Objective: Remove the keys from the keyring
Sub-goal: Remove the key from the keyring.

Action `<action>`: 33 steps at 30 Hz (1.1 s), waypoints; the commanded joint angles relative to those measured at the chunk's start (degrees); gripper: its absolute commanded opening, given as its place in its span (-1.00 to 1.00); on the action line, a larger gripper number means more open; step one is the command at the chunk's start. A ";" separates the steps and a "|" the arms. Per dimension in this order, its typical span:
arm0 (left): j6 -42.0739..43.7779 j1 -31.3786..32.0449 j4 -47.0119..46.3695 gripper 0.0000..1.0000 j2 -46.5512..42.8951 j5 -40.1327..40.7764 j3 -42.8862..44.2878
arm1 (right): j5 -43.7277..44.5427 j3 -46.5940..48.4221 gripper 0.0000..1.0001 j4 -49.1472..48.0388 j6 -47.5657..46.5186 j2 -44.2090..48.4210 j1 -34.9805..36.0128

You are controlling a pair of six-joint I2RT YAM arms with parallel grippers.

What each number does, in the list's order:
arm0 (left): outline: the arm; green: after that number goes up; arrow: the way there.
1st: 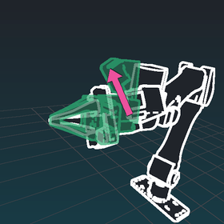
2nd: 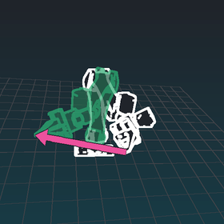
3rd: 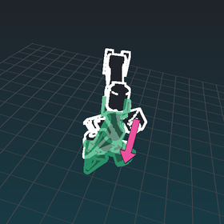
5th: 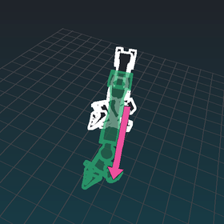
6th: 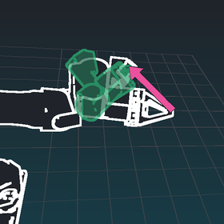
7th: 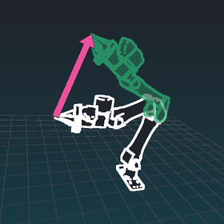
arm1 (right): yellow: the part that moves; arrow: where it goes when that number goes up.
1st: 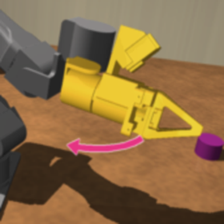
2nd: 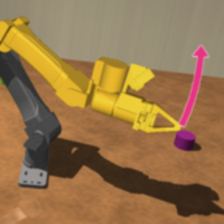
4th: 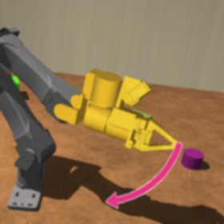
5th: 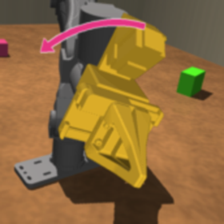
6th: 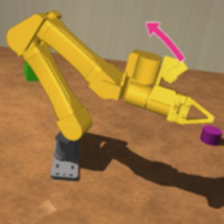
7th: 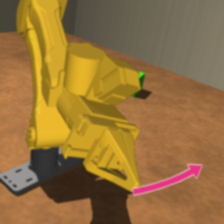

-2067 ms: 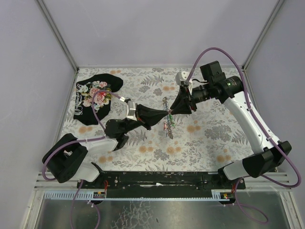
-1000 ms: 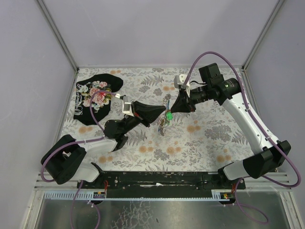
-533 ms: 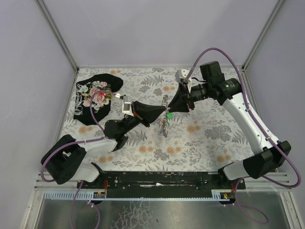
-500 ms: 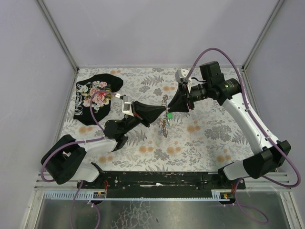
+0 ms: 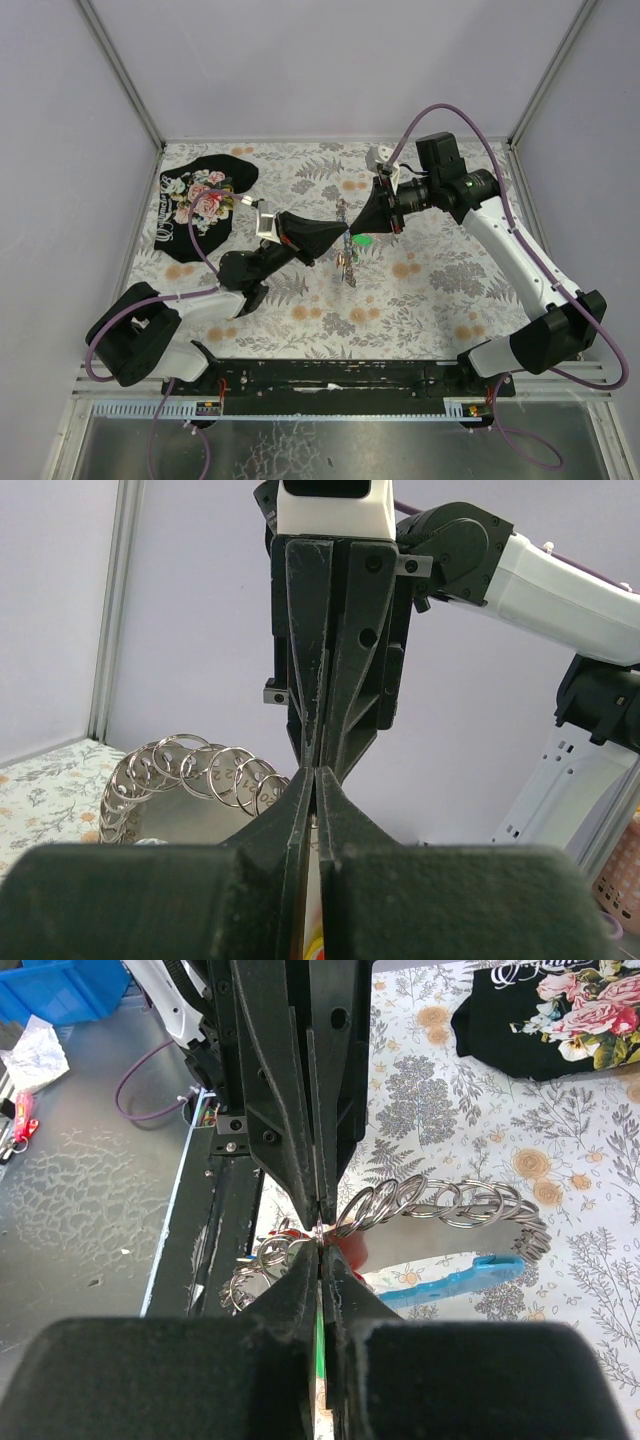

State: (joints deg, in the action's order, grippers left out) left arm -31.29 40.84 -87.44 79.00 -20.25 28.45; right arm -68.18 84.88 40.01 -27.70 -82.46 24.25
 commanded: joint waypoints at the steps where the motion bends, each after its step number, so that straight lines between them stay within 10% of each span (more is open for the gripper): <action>1: -0.51 -0.05 -4.80 -1.00 -0.50 1.19 -0.29 | -1.48 2.68 -1.00 2.59 -3.85 1.05 -0.18; 5: -1.11 -1.06 -4.71 -0.96 -1.81 -0.05 -1.63 | 4.64 5.11 -1.00 8.84 -9.62 1.05 -0.19; 9: -1.13 -4.30 -0.75 -0.36 -5.52 -6.24 -2.42 | 12.50 8.68 -1.00 18.81 -19.53 0.06 0.23; 18: 14.58 -5.60 34.12 0.10 -15.90 -15.13 0.53 | 41.43 22.38 -1.00 39.60 -29.25 -8.90 8.91; 33: 11.44 -0.34 -3.96 0.15 5.84 -7.12 -7.84 | 63.28 24.19 -1.00 44.10 -27.96 -15.35 14.69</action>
State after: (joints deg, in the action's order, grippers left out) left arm -23.99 36.77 -77.30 79.00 -31.51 18.61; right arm -9.41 107.94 82.48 -55.55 -97.41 37.47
